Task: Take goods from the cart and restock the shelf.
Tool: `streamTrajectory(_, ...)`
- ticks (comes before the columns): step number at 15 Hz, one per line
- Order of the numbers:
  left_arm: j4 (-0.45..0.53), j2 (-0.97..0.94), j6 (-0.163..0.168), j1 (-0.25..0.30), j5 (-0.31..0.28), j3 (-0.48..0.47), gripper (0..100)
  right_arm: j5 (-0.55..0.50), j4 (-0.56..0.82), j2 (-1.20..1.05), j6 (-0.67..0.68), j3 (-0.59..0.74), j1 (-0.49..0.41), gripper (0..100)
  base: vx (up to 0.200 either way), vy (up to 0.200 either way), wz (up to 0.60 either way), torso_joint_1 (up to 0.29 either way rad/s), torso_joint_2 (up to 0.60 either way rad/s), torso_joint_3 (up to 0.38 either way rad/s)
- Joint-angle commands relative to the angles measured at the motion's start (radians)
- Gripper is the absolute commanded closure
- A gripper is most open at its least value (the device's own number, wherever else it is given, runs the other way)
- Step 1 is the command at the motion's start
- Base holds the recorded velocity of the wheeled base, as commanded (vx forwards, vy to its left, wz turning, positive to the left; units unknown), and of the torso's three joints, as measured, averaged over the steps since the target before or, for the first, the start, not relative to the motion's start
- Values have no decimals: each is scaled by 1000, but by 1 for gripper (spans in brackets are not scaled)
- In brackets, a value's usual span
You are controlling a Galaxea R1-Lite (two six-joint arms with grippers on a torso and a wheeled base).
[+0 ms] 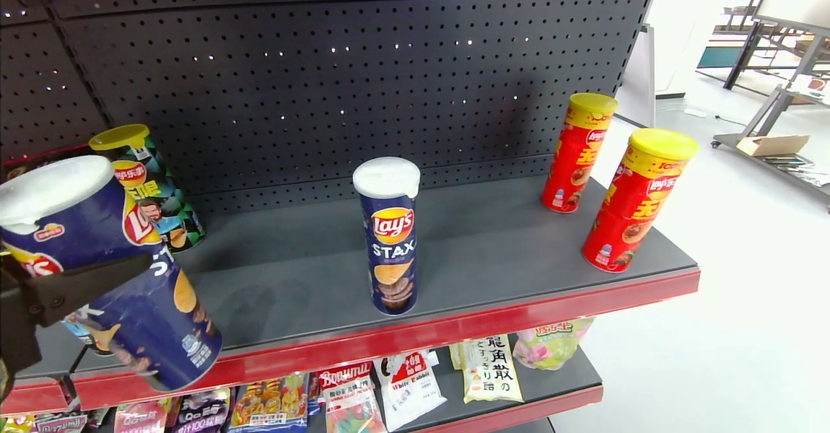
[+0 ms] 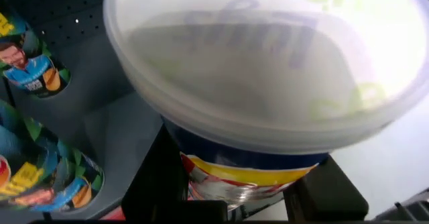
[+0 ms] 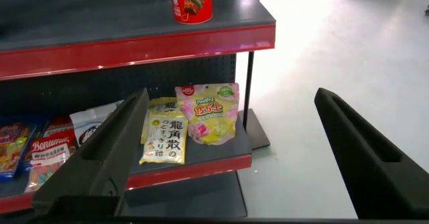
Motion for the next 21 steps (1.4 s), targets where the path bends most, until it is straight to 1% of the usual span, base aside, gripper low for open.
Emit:
streamTrajectory(1,-81,139,4,-12,1,-26,100,0,0,2,0,0,1,0,0,0,0,0,0,0)
streamTrajectory(2,-141,190,4,-18,1,-29,100,0,0,2,0,0,1,0,0,0,0,0,0,0)
streamTrajectory(3,-261,264,2,-20,2,-32,100,0,0,2,0,0,0,0,0,0,0,0,0,0)
streamTrajectory(4,-341,311,-1,-32,-1,-34,100,0,0,2,0,0,0,0,0,0,0,0,0,0)
streamTrajectory(5,-358,325,-2,-41,-2,-32,100,0,0,2,0,0,1,0,0,0,0,0,0,0)
streamTrajectory(6,-370,350,-14,-61,-10,-32,100,0,0,2,0,0,1,0,0,0,0,0,0,0)
streamTrajectory(7,-376,382,-19,-66,-8,-44,100,0,0,2,0,-2,0,0,0,0,0,0,0,0)
streamTrajectory(10,-388,483,-30,-72,-4,-129,100,0,2,2,0,0,1,0,0,0,0,0,0,0)
streamTrajectory(11,-388,509,-30,-83,-2,-142,100,0,2,2,0,0,0,0,0,0,0,0,0,0)
streamTrajectory(12,-388,534,-28,-115,1,-161,100,0,0,2,0,0,1,0,0,0,0,0,0,0)
streamTrajectory(13,-390,564,-24,-149,18,-185,100,0,0,2,0,0,1,0,0,0,0,0,0,0)
streamTrajectory(15,-390,636,-27,-199,104,-265,100,0,0,2,0,0,1,0,0,0,0,0,0,0)
streamTrajectory(16,-390,636,-27,-199,104,-265,100,0,0,2,0,0,1,0,0,0,0,0,0,0)
streamTrajectory(17,-394,687,-27,-212,128,-319,100,0,0,2,0,0,1,0,0,0,0,0,0,0)
streamTrajectory(19,-456,748,-27,-224,130,-362,100,0,2,2,0,0,0,0,0,0,0,0,0,0)
streamTrajectory(20,-479,787,-28,-242,147,-389,100,0,0,2,0,0,0,0,0,0,0,0,0,0)
streamTrajectory(21,-482,802,-30,-253,160,-406,100,0,0,2,0,0,1,0,0,0,0,0,0,0)
